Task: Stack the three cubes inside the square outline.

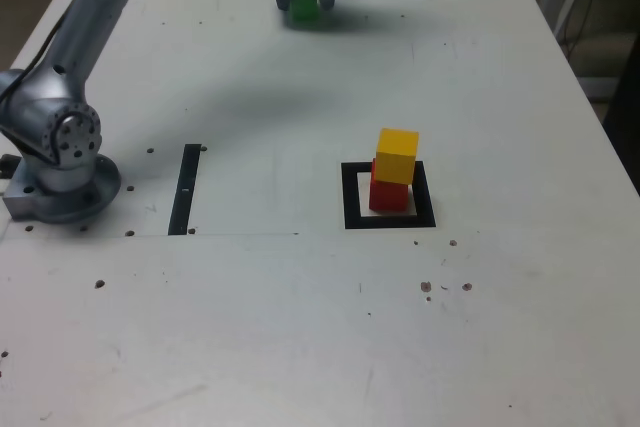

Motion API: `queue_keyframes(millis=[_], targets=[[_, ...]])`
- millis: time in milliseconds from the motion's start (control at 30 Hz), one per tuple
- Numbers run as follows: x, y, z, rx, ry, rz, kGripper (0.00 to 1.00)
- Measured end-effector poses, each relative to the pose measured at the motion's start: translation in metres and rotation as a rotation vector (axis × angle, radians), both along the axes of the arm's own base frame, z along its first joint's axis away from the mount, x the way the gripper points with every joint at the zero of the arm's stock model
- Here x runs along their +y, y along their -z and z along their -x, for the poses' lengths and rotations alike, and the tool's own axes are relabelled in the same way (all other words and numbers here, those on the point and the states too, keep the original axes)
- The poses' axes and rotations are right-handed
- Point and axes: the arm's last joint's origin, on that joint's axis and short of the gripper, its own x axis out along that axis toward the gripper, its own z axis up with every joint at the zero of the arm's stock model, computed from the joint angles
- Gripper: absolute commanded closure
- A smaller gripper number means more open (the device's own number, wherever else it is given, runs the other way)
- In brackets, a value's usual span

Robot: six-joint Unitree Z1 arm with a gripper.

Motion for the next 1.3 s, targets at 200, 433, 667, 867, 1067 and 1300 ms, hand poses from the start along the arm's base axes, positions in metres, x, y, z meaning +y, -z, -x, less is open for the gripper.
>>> queue_keyframes(millis=[200,433,667,867,1067,1300], targets=[[-0.002,-0.001,0.0,-0.011,-0.002,0.022,0.66],[-0.003,-0.004,-0.002,-0.049,-0.004,0.045,0.7],[-0.018,-0.032,-0.015,-0.081,0.036,0.017,0.75],[-0.051,-0.075,-0.027,-0.114,0.108,-0.036,0.75],[-0.107,-0.108,-0.046,-0.125,0.198,-0.068,0.75],[-0.171,-0.134,-0.05,-0.138,0.27,-0.072,0.75]])
